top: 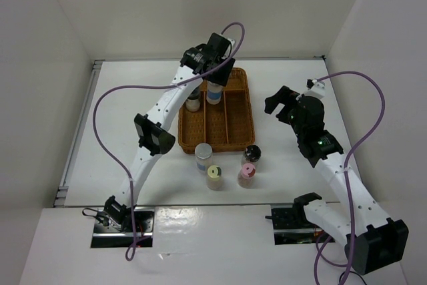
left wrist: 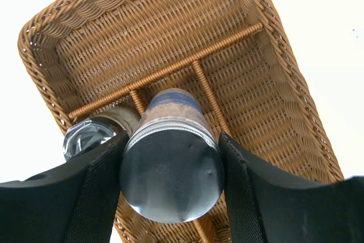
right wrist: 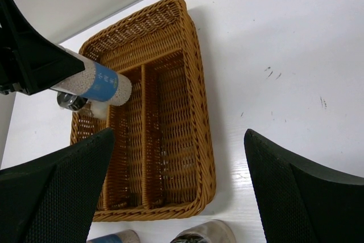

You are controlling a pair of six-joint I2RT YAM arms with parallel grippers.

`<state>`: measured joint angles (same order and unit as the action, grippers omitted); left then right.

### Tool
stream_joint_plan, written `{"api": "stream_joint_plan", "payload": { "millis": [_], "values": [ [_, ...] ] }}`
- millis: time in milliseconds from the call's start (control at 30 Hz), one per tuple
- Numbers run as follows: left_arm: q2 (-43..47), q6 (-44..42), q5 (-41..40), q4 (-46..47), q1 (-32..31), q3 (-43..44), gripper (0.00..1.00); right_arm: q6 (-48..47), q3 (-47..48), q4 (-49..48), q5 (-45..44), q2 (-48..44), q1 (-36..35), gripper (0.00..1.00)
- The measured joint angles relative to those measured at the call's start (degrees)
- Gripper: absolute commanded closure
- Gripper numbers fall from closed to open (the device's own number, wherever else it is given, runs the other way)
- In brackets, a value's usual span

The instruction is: Organize the condiment bottles

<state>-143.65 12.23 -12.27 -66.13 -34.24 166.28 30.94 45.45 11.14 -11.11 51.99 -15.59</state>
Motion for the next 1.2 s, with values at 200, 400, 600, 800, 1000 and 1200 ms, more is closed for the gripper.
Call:
{"api": "stream_joint_plan", "payload": {
  "millis": [200,400,600,800,1000,1200],
  "values": [
    [-3.1,0.1,1.9,0.2,0.6,0.3,0.52,-0.4,0.0,0.0,0.0,0.0,0.0,0.01],
    [-6.4,0.1,3.0,0.3,1.2,0.7,0.39,-0.7,0.0,0.0,0.0,0.0,0.0,0.01],
    [-6.4,0.0,3.3,0.9,1.6,1.8,0.0,-0.8,0.0,0.0,0.0,0.2,0.2,0.01],
    [-2.2,0.3,3.5,0.5,1.6,-1.2,0.0,-0.8,0.0,0.0,0.4,1.1,0.5,0.01],
    [19.6,0.1,7.6,1.4,1.7,-14.2,0.0,0.1,0.0,0.0,0.5,1.0,0.5,0.01],
    [49.7,0.2,7.8,5.2,-0.9,-40.2,0.0,2.8,0.0,0.7,1.2,0.6,1.0,0.01]
  ]
}}
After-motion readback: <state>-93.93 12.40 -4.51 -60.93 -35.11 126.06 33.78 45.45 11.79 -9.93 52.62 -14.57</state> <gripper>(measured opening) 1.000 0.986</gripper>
